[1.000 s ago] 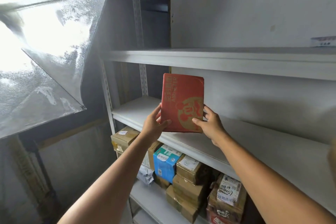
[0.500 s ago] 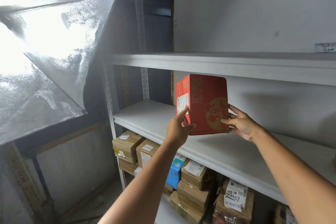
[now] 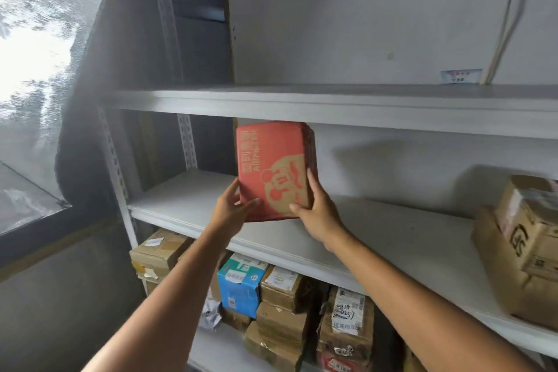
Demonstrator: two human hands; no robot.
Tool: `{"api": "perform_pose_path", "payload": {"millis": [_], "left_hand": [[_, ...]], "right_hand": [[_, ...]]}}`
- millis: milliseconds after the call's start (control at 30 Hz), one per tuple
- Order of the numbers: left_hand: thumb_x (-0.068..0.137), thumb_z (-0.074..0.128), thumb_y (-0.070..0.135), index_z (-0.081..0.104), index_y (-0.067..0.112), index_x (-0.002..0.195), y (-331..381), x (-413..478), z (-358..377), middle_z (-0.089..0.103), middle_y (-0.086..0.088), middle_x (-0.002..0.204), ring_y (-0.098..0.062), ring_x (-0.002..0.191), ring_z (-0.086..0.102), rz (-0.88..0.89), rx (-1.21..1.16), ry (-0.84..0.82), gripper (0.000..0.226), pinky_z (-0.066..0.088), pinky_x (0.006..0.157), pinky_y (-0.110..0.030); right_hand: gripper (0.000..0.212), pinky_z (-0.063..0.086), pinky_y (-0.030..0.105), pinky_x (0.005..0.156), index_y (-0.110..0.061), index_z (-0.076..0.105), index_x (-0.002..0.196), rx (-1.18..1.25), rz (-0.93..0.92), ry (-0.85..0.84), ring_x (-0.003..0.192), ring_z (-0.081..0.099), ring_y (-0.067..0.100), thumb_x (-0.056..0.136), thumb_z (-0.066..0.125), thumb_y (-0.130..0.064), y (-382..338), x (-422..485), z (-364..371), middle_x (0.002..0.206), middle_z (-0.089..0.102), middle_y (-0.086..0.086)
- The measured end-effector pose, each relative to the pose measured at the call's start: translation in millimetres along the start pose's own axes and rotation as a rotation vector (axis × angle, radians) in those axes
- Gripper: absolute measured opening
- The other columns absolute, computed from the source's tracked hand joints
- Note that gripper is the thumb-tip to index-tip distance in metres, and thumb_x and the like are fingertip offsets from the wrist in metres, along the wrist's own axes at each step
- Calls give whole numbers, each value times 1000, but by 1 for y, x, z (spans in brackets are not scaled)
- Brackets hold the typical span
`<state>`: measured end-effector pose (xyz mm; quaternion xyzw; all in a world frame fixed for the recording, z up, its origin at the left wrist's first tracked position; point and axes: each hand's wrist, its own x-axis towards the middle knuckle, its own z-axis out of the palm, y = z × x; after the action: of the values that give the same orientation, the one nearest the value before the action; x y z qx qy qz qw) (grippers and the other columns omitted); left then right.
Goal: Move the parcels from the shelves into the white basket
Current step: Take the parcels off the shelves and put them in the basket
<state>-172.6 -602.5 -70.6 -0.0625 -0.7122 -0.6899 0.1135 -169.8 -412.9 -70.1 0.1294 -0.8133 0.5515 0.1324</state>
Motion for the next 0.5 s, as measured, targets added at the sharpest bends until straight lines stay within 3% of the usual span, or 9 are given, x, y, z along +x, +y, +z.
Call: {"api": "perform_pose_path", "payload": {"millis": [67, 267, 367, 500], "left_hand": [[88, 61, -2, 45, 17, 133, -5, 5, -8, 65, -10, 104, -17, 87, 64, -40, 6, -50, 52, 57, 63, -19], [91, 61, 7, 48, 28, 127, -10, 19, -19, 65, -6, 114, -21, 103, 63, -91, 4, -167, 44, 54, 68, -22], [90, 63, 10, 48, 29, 128, -12, 21, -19, 66, -4, 113, -21, 104, 63, -87, 8, -197, 44, 55, 69, -24], [86, 68, 14, 40, 24, 141, -11, 21, -6, 64, -8, 118, -20, 99, 66, -89, -21, -260, 62, 58, 73, -28]], "right_hand": [[90, 41, 33, 108, -33, 9, 154, -122, -68, 38, 136, 40, 19, 89, 64, -5, -7, -6, 11, 155, 33, 3], [89, 39, 39, 111, -39, -2, 152, -262, -104, 90, 145, 22, 18, 94, 56, -4, -18, -17, 22, 160, 16, -1], [88, 41, 38, 109, -38, -1, 153, -276, -62, 87, 143, 26, 18, 94, 56, -6, -21, -20, 20, 160, 18, -2], [85, 42, 40, 108, -33, 11, 154, -154, 115, 135, 132, 45, 22, 91, 64, -13, -15, -23, -5, 151, 40, 2]]}}
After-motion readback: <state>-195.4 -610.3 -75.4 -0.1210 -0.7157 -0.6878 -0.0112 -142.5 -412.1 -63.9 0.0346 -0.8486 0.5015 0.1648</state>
